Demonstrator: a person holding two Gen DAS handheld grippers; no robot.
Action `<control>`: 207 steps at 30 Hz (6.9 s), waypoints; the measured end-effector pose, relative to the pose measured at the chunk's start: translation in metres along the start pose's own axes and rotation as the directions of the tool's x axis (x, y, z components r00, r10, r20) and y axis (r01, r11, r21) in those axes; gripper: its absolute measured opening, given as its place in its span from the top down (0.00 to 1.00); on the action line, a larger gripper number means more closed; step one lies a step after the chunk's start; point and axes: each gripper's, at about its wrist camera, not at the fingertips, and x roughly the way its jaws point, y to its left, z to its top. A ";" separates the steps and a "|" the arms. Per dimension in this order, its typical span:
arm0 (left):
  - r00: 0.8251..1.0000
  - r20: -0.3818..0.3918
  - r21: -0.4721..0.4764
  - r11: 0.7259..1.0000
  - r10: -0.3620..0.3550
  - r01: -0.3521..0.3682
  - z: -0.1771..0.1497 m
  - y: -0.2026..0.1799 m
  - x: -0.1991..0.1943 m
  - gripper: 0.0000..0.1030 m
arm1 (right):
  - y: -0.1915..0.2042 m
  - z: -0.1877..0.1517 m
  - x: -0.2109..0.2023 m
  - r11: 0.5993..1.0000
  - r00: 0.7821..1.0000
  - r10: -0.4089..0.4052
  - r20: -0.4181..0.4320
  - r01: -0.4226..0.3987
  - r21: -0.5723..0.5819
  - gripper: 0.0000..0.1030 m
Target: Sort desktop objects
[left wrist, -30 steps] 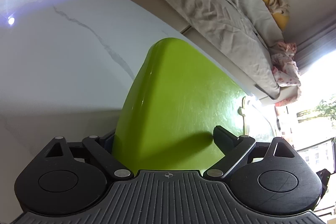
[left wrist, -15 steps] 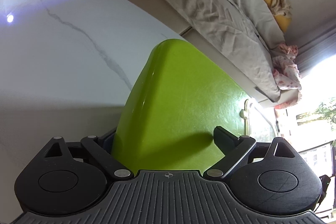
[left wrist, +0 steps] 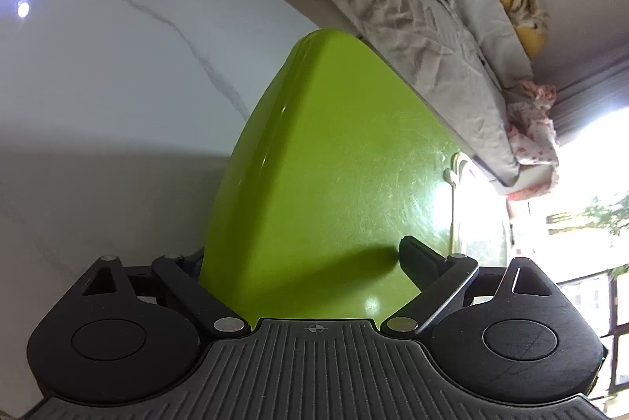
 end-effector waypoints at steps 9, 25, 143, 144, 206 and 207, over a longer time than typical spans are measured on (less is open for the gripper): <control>0.999 0.019 0.076 0.997 0.032 -0.034 0.022 -0.039 -0.001 0.16 | -0.006 0.019 -0.008 0.999 0.999 0.023 0.043 -0.025 0.046 0.54; 0.999 0.015 0.123 0.992 0.032 -0.034 -0.019 -0.030 -0.020 0.21 | 0.016 0.002 -0.026 0.987 0.995 -0.061 0.074 0.071 -0.141 0.54; 0.977 -0.025 -0.096 0.973 -0.213 0.210 0.025 0.034 0.013 0.11 | -0.026 0.001 0.009 0.977 0.978 0.201 0.052 -0.196 -0.090 0.60; 0.977 -0.029 -0.095 0.974 -0.211 0.207 0.026 0.031 0.015 0.11 | -0.027 0.002 0.009 0.977 0.978 0.201 0.054 -0.196 -0.089 0.60; 0.997 -0.006 0.013 0.997 -0.073 0.073 0.007 0.029 -0.015 0.09 | 0.054 -0.031 -0.040 0.954 0.984 -0.103 0.148 0.140 -0.264 0.42; 0.997 -0.006 0.012 0.997 -0.076 0.076 0.006 0.028 -0.014 0.09 | 0.059 -0.029 -0.038 0.949 0.985 -0.109 0.134 0.144 -0.280 0.43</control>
